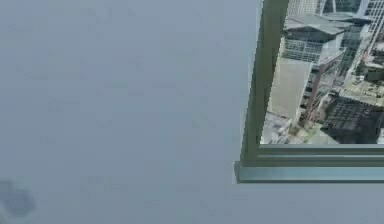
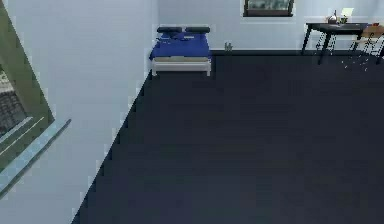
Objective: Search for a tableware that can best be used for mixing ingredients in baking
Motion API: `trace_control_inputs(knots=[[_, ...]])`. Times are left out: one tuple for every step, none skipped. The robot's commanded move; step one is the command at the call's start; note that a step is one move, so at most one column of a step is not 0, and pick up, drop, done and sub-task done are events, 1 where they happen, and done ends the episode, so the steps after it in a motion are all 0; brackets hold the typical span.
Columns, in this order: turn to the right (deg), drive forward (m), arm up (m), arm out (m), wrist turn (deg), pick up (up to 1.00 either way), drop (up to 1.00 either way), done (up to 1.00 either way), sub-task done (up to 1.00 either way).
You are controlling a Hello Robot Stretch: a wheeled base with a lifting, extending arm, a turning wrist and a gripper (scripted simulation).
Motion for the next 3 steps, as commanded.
trace_control_inputs(knots=[[45.0, 0.0, 0.0, 0.0, 0.0, 0.0, 0.0, 0.0, 0.0], [45.0, 0.0, 0.0, 0.0, 0.0, 0.0, 0.0, 0.0, 0.0], [36.0, 0.0, 0.0, 0.0, 0.0, 0.0, 0.0, 0.0, 0.0]])
